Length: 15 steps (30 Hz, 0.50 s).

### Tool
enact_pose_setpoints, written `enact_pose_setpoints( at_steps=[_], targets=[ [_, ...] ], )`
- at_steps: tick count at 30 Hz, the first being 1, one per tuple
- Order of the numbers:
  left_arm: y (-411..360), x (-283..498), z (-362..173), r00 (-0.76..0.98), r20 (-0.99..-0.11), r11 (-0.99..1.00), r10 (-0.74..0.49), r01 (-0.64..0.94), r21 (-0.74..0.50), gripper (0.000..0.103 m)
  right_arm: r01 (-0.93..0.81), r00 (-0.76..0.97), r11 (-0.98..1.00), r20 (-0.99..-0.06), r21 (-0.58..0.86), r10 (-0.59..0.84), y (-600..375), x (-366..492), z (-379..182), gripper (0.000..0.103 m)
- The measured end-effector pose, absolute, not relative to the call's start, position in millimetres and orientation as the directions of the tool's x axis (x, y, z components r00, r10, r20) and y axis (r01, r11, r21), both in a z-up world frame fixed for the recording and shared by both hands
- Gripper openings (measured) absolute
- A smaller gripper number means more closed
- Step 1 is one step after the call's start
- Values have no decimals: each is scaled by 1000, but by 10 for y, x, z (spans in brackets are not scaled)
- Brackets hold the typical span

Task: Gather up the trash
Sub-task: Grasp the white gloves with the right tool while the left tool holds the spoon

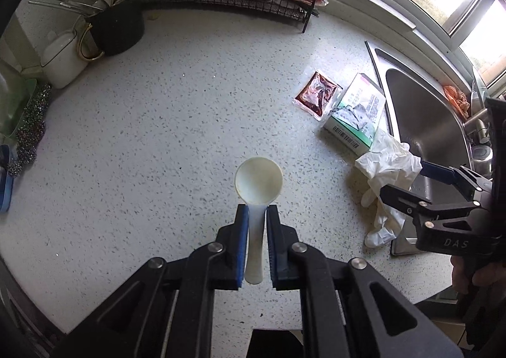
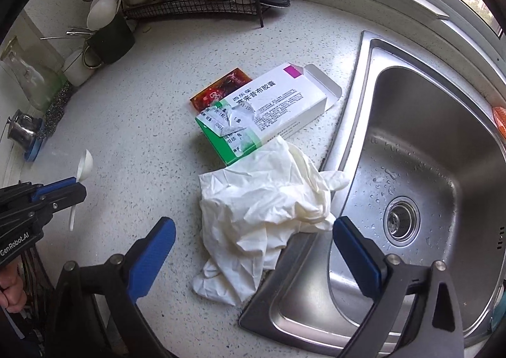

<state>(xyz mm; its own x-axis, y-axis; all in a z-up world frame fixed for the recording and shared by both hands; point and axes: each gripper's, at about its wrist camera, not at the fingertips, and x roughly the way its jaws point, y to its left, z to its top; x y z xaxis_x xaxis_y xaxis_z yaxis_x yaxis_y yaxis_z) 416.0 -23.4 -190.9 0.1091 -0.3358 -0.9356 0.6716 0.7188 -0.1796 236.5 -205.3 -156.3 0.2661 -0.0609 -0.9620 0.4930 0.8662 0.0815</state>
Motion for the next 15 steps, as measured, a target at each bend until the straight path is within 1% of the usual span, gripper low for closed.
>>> enact_pose_setpoints(
  at_steps=[1, 2, 3, 4, 6, 8, 10, 13, 14, 15],
  targets=[
    [-213, 4174, -1925, 109, -937, 717, -333, 675, -176, 10, 487, 253, 870, -966, 78, -55, -2048, 2411, -1612, 90],
    [-224, 4187, -1944, 107, -938, 713, -330, 679, -173, 10, 481, 238, 874, -970, 72, -52, -2041, 2458, -1666, 87],
    [-225, 4202, -1963, 103, -939, 710, -329, 683, -174, 10, 476, 228, 876, -973, 70, -45, -2031, 2494, -1712, 81],
    [-249, 4209, -1991, 99, -939, 707, -330, 685, -176, 10, 475, 212, 877, -976, 64, -43, -2023, 2528, -1762, 72],
    [-261, 4219, -2014, 92, -939, 699, -331, 693, -178, 10, 474, 184, 879, -982, 51, -42, -2001, 2579, -1852, 62],
    [-248, 4229, -2024, 90, -941, 696, -327, 696, -175, 10, 460, 182, 887, -981, 20, -73, -1960, 2594, -1860, 54],
    [-223, 4231, -2030, 85, -941, 695, -326, 697, -177, 10, 450, 174, 893, -979, -18, -108, -1916, 2593, -1865, 36],
    [-194, 4223, -2012, 82, -941, 690, -329, 701, -181, 10, 452, 185, 892, -977, -10, -105, -1888, 2547, -1873, 24],
    [-183, 4215, -2000, 80, -940, 688, -331, 702, -182, 10, 452, 190, 892, -976, -7, -104, -1878, 2530, -1876, 22],
    [-193, 4209, -1996, 78, -939, 686, -334, 704, -185, 10, 453, 200, 892, -975, 5, -97, -1872, 2508, -1878, 14]
  ],
)
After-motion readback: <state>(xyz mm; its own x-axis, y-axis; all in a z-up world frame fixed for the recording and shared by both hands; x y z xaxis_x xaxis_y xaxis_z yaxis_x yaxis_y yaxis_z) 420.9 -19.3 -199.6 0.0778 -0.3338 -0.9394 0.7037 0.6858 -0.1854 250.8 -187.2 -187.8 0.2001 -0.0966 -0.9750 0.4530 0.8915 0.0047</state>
